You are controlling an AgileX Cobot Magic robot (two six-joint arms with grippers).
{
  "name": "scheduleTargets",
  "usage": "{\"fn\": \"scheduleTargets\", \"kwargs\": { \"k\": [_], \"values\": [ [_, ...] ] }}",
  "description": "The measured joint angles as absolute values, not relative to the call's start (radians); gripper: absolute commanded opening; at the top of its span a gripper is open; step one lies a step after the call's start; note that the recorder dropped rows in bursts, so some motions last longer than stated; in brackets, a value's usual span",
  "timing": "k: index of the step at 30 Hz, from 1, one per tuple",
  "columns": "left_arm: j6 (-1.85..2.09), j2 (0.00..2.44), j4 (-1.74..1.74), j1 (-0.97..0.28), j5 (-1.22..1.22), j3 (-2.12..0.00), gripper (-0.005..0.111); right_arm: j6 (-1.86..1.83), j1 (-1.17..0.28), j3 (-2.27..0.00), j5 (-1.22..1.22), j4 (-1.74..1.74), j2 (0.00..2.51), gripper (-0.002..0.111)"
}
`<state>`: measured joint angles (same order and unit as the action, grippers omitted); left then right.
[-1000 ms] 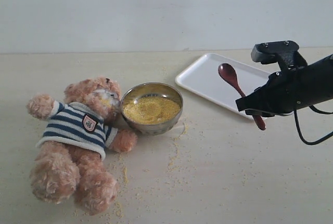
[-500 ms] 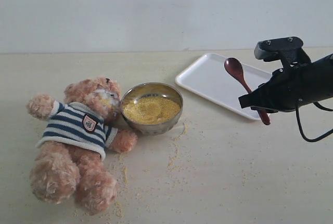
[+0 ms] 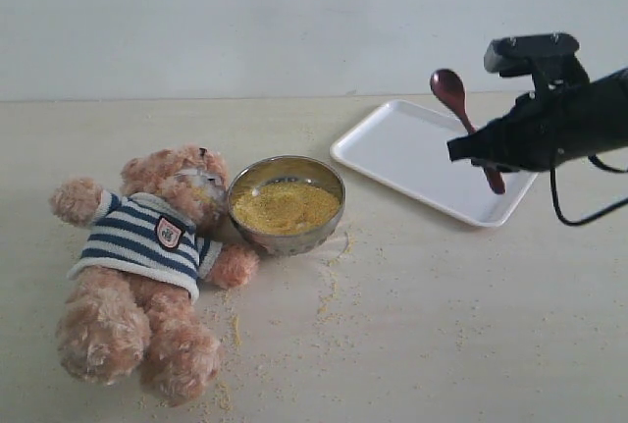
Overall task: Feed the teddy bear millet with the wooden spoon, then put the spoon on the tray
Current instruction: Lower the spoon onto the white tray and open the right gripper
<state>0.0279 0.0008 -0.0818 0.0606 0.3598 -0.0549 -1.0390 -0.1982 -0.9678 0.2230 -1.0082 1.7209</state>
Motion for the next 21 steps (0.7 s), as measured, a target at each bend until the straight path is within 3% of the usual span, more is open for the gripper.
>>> {"fn": "scheduleTargets", "kwargs": {
  "k": [8, 13, 21],
  "values": [
    [0.028, 0.001, -0.086, 0.061, 0.341, -0.055, 0.005, -1.011, -0.198, -1.208, 0.264, -0.881, 1.814, 0.0],
    [0.028, 0.001, -0.086, 0.061, 0.34, -0.055, 0.005, -0.853, -0.176, -1.34, 0.41, -0.749, 1.96, 0.0],
    [0.028, 0.001, -0.086, 0.061, 0.34, -0.055, 0.005, -0.494, -0.167, -1.487, 0.528, -0.271, 2.084, 0.0]
  ]
}}
